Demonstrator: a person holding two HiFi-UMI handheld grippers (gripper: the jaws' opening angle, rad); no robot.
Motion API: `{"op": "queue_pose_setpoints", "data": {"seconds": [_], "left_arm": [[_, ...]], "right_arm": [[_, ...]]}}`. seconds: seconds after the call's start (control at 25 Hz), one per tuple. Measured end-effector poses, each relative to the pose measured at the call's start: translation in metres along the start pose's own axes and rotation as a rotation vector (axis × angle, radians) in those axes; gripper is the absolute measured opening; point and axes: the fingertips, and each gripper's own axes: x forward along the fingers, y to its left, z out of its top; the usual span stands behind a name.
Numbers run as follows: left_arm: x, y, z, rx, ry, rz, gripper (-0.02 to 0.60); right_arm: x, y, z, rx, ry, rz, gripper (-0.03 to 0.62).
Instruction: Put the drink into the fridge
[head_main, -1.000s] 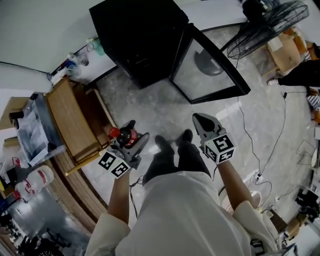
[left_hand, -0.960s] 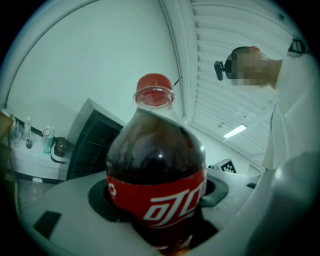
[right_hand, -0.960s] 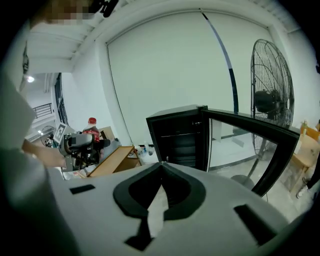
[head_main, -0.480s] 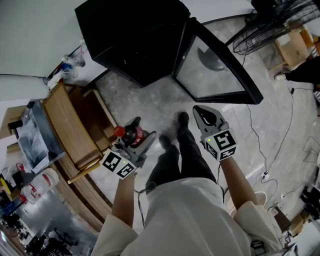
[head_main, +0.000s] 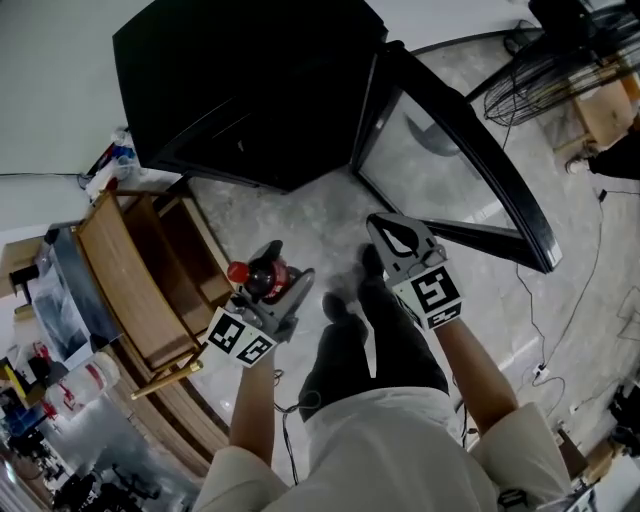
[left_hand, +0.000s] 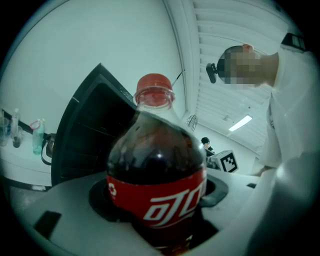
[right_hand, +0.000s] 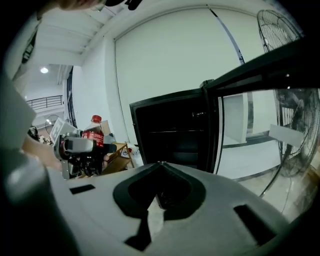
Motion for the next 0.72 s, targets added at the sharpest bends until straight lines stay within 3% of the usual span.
{"op": "queue_pose_setpoints", "data": {"seconds": [0.28,0.56,0.72], "left_arm": [[0.044,0.046,-0.033,0.046,0.005,-0.05,0.302],[0.084,0.101,-0.052,0.179,-0.021,-0.023,0.302],[0.107,0.138,-0.069,0.182,-0.038,-0.008,0.302]], "right_arm": [[0.057,-0.029,-0.025,0.006,-0.066,-0.015,-0.003],[0.114,-0.047,-0.047,-0.007,-0.135,-0.013,-0.003],[0.145,-0.056,-0.056,-0.062,-0.169,0.004,-0.002]]}}
